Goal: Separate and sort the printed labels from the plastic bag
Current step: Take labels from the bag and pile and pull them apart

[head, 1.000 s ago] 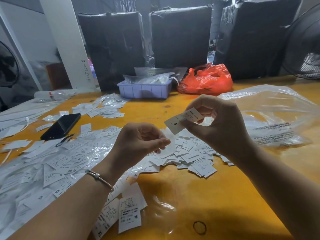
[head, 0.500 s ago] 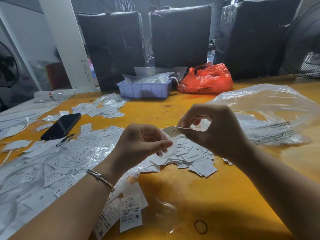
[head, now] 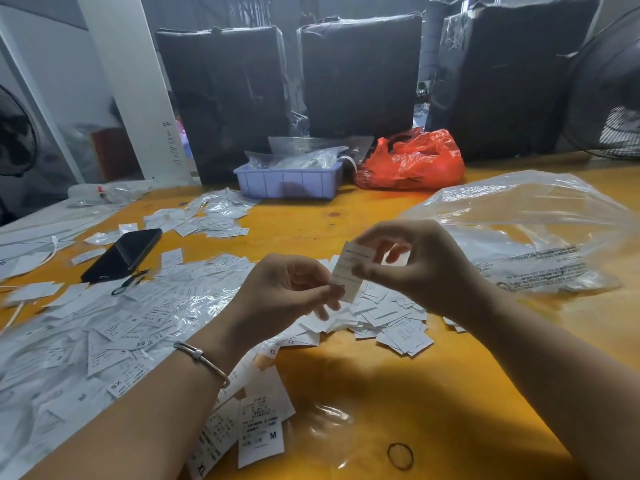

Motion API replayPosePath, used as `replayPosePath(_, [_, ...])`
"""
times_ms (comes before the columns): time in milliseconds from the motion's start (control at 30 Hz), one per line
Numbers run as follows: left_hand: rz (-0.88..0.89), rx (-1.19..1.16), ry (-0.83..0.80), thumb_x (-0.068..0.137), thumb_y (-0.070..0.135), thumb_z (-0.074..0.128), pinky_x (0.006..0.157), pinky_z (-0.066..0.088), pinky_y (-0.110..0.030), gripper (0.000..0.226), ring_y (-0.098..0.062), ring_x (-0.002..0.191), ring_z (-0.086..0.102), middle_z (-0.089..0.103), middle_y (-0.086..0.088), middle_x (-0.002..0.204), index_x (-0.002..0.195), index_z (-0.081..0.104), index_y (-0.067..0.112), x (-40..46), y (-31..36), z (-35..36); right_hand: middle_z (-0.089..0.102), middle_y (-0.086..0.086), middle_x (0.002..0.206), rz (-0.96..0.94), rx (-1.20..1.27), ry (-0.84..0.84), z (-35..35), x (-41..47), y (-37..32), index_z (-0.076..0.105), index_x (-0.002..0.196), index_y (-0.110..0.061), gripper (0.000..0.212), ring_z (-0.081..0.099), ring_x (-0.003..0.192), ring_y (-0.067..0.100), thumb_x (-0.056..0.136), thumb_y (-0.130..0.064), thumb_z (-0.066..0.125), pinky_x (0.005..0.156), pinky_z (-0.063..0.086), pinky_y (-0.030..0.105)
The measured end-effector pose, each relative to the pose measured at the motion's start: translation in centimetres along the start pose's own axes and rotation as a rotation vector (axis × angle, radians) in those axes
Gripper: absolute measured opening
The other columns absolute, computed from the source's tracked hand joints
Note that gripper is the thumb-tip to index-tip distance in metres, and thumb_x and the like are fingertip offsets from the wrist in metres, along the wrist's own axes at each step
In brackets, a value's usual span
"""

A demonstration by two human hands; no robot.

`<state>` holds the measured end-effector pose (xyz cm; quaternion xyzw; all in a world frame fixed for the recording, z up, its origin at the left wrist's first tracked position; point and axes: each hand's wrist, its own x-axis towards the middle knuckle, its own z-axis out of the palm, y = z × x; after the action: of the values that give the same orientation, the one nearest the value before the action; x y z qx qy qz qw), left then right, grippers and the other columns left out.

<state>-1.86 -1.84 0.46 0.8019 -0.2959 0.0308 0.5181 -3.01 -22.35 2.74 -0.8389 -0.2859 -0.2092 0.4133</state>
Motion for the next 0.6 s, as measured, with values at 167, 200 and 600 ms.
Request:
replayPosePath(167, [-0.041,0.004,0.002,0.08,0.021,0.072,0.056,0.051,-0.02,0.02,-0.018,0.068,0.072,0.076,-0.004,0.08,0.087,0.073,0.003,0.08,0.0,-0.17,0.072,-0.003,0.081,0.014,0.009,0.121,-0.31,0.16,-0.2,0.074,0.087,-0.019,0.016,0.062,0.074,0.009,0.079,-0.005,0.072,0.064,0.05,0.025])
replayPosePath(200, [-0.048,0.0,0.0,0.081,0.018,0.072,0.057,0.05,-0.02,0.018,-0.018,0.068,0.073,0.077,-0.004,0.08,0.087,0.073,0.001,0.09,-0.04,-0.15,0.073,-0.003,0.081,0.013,-0.008,0.107,-0.16,0.11,-0.24,0.074,0.085,-0.019,0.016,0.062,0.074,0.009,0.079,-0.005,0.072,0.064,0.05,0.025])
replayPosePath(600, [-0.073,-0.013,-0.004,0.075,0.028,0.073,0.056,0.05,-0.018,0.028,-0.015,0.066,0.072,0.076,-0.002,0.075,0.088,0.074,0.004,0.07,0.06,-0.19,0.073,0.001,0.075,0.0,0.037,0.057,0.43,-0.1,-0.24,0.077,0.082,-0.009,0.01,0.065,0.066,0.011,0.075,-0.002,0.076,0.061,0.052,0.028])
